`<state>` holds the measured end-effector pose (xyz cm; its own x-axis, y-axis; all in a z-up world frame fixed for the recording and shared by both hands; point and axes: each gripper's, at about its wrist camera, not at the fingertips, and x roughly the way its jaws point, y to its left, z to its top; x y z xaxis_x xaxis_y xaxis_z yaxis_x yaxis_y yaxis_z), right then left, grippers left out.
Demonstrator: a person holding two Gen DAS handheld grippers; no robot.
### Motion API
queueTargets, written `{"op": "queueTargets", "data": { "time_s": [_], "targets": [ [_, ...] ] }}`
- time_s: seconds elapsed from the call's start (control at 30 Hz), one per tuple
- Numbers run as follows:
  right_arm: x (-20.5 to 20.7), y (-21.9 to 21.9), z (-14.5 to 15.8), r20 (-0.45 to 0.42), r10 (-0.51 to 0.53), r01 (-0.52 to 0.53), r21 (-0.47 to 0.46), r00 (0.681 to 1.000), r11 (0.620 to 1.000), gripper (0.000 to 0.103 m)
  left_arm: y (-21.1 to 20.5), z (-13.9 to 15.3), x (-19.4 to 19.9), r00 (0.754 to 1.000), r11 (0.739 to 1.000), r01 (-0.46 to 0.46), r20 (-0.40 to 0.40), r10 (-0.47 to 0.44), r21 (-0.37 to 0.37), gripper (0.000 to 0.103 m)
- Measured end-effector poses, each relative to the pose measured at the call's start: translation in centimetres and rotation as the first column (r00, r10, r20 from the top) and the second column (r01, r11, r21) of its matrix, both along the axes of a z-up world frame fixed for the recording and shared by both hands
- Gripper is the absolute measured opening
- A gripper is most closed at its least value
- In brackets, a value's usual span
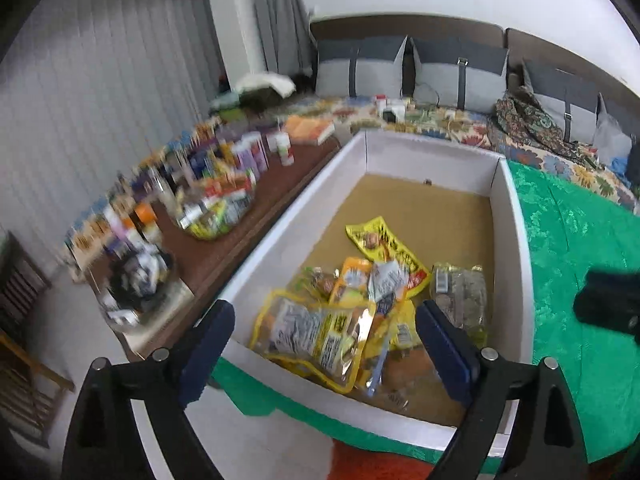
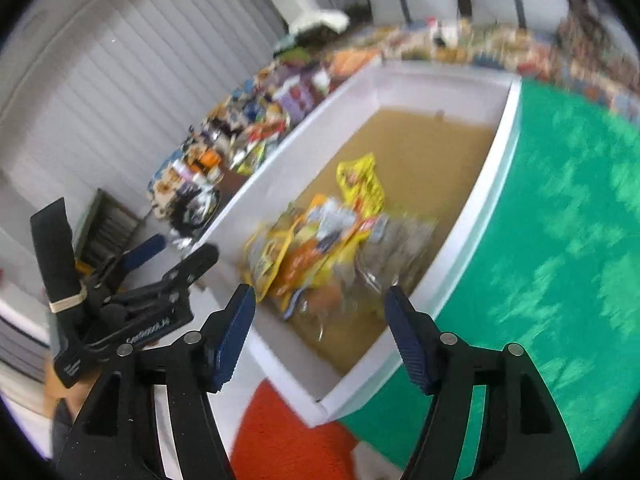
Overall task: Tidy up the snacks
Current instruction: 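Carry the peanut pack and clear sausage pack into the white box and open both tools, then withdraw both tools above the white box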
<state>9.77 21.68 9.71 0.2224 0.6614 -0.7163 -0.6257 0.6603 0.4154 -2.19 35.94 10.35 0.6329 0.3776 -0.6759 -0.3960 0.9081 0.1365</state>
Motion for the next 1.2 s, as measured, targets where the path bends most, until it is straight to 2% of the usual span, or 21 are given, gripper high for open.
{"op": "queueTargets", "data": {
  "time_s": [0.03, 0.13, 0.23, 0.33, 0.57, 0.73, 0.93, 1.1, 1.2],
  "targets": [
    [-0.5, -0.5, 0.9, 0.065, -0.001, 0.002, -0.009, 0.998, 1.000, 0.082, -0.5, 0.7, -0.2, 1.000, 1.000, 0.001, 0.012, -0.001, 0.003, 0.101],
    [-1.8, -0.8, 2.7, 0.208, -0.002, 0.017, -0.071, 0.978, 0.997, 0.084, -1.2, 2.2, -1.7, 0.997, 0.999, -0.033, 0.068, 0.035, -0.039, 0.103],
    [-2.2, -0.6, 3.3, 0.259, -0.003, 0.038, -0.132, 0.966, 0.991, 0.085, -1.4, 3.0, -3.2, 0.984, 0.991, -0.114, 0.132, 0.122, -0.069, 0.103],
    [-2.7, -1.1, 3.1, 0.253, -0.001, 0.040, -0.150, 0.967, 0.988, 0.085, -1.4, 3.3, -3.4, 0.982, 0.984, -0.145, 0.106, 0.156, -0.103, 0.103],
    [-3.5, 0.1, 3.2, 0.278, 0.035, 0.023, -0.202, 0.960, 0.979, 0.085, -1.5, 2.9, -2.4, 0.985, 0.982, -0.173, -0.008, 0.173, -0.073, 0.103],
    [-3.5, 1.3, 3.4, 0.278, 0.049, 0.014, -0.221, 0.959, 0.975, 0.085, -1.2, 2.9, -2.4, 0.982, 0.982, -0.186, -0.010, 0.186, -0.028, 0.103],
    [-3.3, 2.2, 3.2, 0.278, 0.052, 0.017, -0.239, 0.959, 0.971, 0.085, -0.7, 2.8, -2.3, 0.983, 0.983, -0.182, -0.009, 0.182, -0.024, 0.103],
    [-3.1, 3.0, 2.7, 0.271, 0.059, 0.013, -0.257, 0.961, 0.966, 0.085, -0.3, 2.7, -2.2, 0.985, 0.984, -0.174, -0.007, 0.174, -0.044, 0.103],
    [-3.2, 3.4, 2.5, 0.274, 0.068, 0.008, -0.266, 0.959, 0.964, 0.085, 0.3, 2.5, -2.2, 0.985, 0.981, -0.175, 0.002, 0.175, -0.080, 0.103]
  ]
}}
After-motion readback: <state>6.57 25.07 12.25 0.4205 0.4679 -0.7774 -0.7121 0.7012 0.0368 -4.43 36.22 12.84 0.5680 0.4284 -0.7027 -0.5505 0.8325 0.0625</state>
